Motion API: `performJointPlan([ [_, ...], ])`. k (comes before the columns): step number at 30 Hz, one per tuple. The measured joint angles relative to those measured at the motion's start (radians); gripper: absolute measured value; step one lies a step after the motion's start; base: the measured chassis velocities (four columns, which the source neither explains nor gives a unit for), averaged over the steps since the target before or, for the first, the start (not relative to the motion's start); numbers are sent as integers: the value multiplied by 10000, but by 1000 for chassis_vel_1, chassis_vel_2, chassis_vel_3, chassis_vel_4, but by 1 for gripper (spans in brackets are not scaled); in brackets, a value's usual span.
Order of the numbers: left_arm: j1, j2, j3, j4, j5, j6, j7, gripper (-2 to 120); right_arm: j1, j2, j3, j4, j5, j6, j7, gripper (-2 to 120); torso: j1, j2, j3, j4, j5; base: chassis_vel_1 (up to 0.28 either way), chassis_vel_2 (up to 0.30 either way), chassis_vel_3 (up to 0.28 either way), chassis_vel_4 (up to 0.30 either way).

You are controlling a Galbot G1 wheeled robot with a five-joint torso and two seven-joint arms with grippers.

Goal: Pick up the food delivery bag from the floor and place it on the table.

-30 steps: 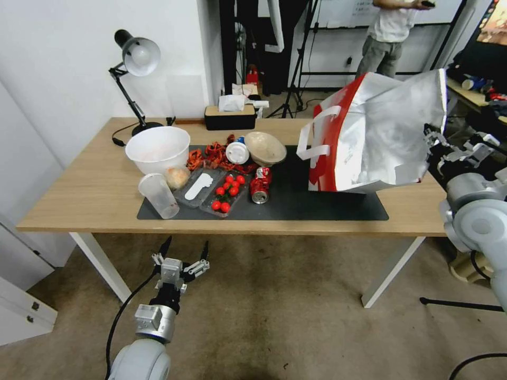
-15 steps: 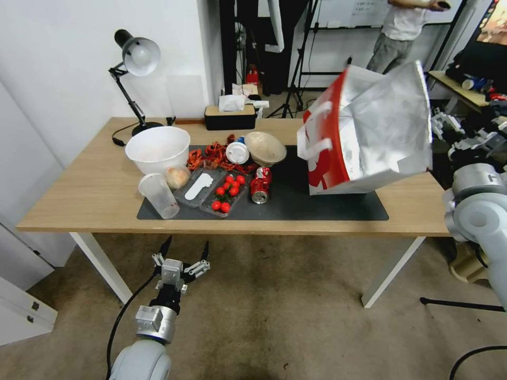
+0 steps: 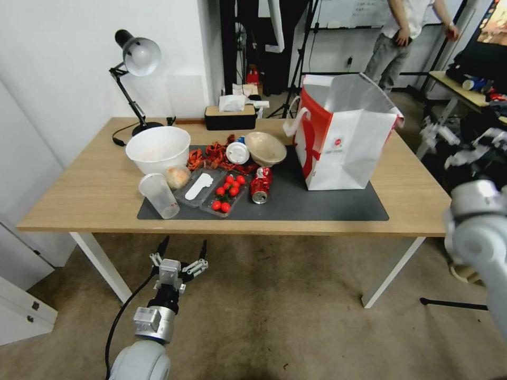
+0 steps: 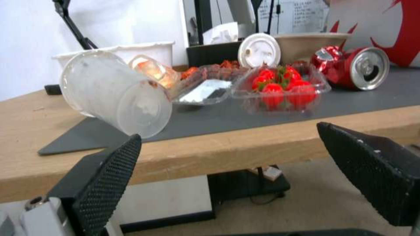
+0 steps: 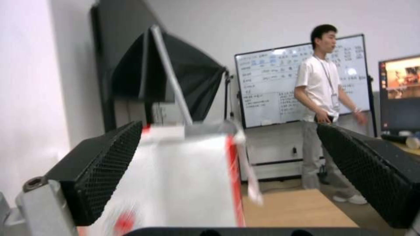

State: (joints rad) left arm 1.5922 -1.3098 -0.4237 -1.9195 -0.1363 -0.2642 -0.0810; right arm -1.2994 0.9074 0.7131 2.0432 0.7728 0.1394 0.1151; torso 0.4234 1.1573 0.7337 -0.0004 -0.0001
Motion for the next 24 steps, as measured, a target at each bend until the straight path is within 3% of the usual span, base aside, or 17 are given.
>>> performJointPlan([
  [4, -18, -35, -11, 1, -58, -53, -64, 100, -777, 877, -20, 565, -1298, -12, -110, 100, 0, 0, 0, 3, -3, 0, 0, 0, 0],
  [6, -41, -59, -20, 9, -108, -125, -71, 100, -1280, 1800, -96, 775, -2414, 48, -353, 100, -1, 0, 0, 4, 1, 0, 0, 0, 0],
  [12, -141, -58, -182, 92, -204, -465, -43, 100, -2065, 3152, -189, 359, -4438, 456, -1043, 100, 0, 0, 0, 5, -1, 0, 0, 0, 0],
  [24, -163, -69, -273, 343, -130, -704, -99, 100, -2395, 4450, -278, -1145, -5208, 1557, -2033, 100, 2, 0, 1, 4, 1, 0, 0, 0, 0],
])
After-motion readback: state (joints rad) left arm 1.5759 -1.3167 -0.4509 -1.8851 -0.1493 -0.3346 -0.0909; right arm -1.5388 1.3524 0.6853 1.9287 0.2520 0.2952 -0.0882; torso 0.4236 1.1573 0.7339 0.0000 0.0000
